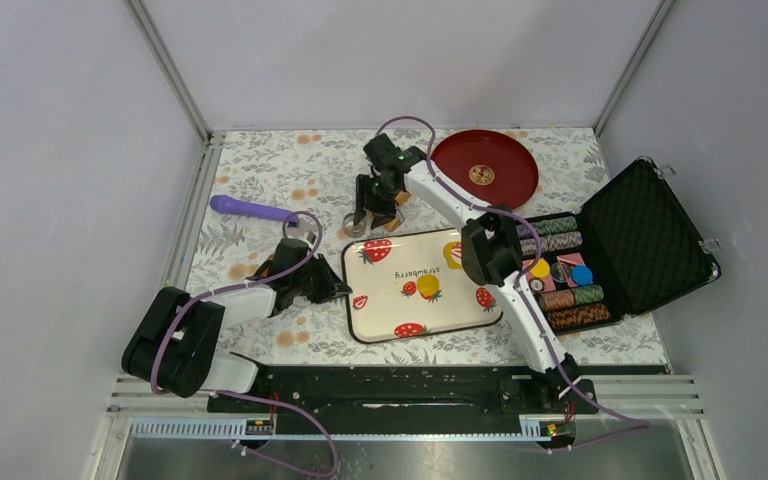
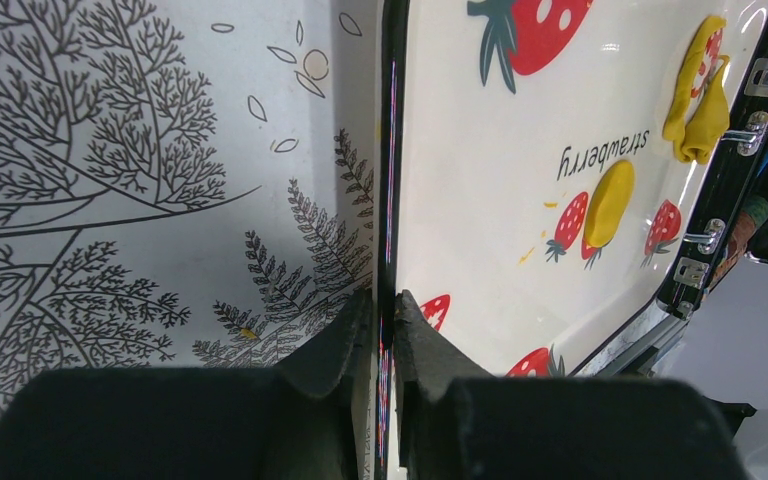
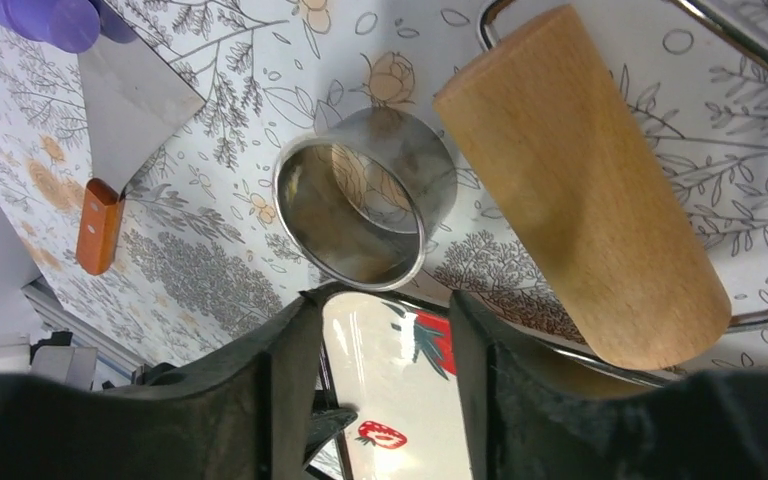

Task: Roll out the dumpling wrappers from the dough

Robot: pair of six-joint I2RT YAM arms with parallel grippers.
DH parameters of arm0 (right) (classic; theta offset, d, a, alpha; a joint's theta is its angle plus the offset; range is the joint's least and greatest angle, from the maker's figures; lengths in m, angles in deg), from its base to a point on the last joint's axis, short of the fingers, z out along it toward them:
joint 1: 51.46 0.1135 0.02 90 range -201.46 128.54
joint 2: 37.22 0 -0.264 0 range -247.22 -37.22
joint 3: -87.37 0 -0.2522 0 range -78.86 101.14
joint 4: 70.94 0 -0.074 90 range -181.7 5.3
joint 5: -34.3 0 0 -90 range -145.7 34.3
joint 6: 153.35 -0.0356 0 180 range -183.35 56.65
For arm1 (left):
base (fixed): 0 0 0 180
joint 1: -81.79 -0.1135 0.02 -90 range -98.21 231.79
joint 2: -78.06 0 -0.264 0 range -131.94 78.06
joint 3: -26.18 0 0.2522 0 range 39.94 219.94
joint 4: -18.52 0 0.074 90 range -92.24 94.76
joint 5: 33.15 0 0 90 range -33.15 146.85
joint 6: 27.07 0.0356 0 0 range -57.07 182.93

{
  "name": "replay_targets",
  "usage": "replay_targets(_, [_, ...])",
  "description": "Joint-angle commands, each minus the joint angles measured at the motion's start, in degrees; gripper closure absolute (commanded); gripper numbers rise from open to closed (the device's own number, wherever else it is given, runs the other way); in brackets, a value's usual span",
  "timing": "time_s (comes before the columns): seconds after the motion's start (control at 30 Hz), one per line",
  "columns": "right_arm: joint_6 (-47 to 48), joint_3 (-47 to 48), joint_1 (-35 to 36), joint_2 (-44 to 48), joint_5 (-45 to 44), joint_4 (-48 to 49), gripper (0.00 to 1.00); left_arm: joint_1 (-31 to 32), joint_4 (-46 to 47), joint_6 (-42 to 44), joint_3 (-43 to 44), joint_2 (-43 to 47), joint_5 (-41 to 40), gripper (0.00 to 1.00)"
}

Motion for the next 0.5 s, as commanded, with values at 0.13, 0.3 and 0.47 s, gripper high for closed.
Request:
replay_targets(0.13, [4.30, -14.73, 0.11, 17.57, -4.73, 4.27, 0.30, -0.17, -10.04, 5.88, 2.52, -5.96, -3.19, 1.00])
replay_targets(0.3, [5.29, -36.12, -3.45, 33.81, -5.13, 12.01, 0.27, -0.16, -10.91, 7.29, 4.61, -7.81, -1.98, 1.00])
replay_targets(0.47, [6.65, -54.91, -9.11, 47.87, -3.47, 15.20, 0.26, -0.08, -13.72, 8.85, 6.66, -8.83, -1.49, 1.00])
